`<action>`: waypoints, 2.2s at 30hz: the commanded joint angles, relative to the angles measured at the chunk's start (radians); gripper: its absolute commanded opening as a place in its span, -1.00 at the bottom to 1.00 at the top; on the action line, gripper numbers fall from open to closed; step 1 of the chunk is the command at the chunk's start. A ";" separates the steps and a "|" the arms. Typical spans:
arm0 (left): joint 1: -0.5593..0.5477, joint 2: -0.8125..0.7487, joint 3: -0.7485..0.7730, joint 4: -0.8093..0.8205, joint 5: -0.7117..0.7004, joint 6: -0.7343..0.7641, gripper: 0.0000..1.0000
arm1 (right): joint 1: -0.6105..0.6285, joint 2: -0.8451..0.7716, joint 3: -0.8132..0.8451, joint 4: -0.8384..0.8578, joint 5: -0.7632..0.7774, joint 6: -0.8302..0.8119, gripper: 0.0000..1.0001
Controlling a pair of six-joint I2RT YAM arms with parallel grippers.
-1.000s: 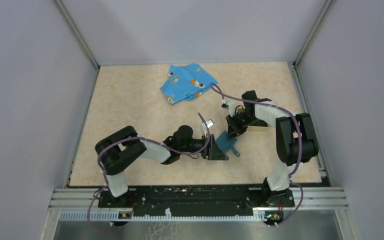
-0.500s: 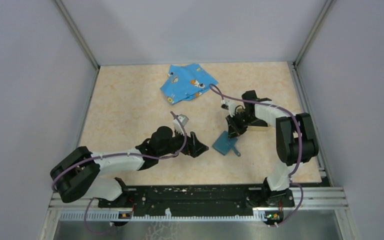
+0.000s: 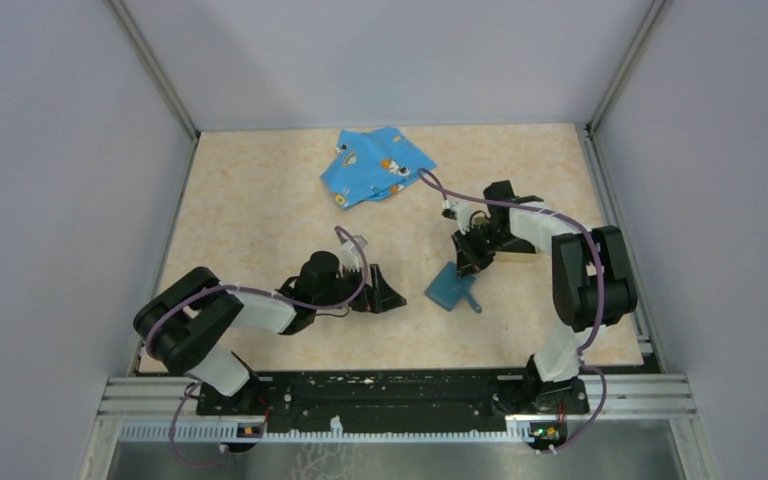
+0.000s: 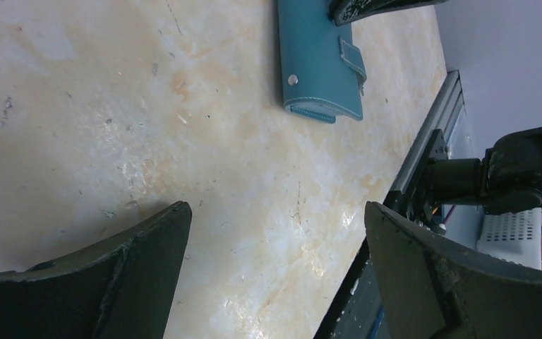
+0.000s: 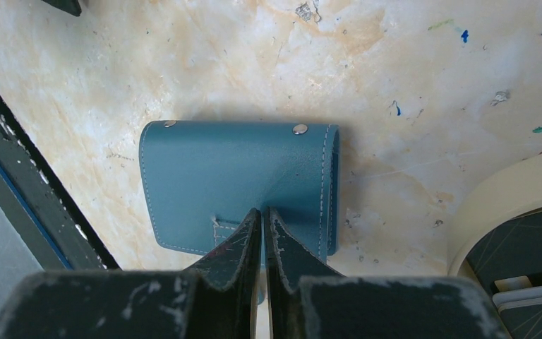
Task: Put the credit cards into the card holder
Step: Close the card holder at the center of the board.
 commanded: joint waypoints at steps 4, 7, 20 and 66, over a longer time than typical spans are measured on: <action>0.007 0.063 0.013 0.107 0.084 -0.051 0.95 | 0.004 0.006 0.034 -0.011 0.030 -0.028 -0.88; 0.007 0.085 0.015 0.123 0.087 -0.057 0.94 | 0.006 0.010 0.035 -0.011 0.032 -0.028 -0.88; 0.007 0.189 0.063 0.137 0.117 -0.081 0.92 | 0.008 0.018 0.038 -0.020 0.033 -0.033 -0.88; 0.010 0.288 0.068 0.233 0.160 -0.123 0.91 | 0.012 0.023 0.045 -0.038 0.028 -0.045 -0.87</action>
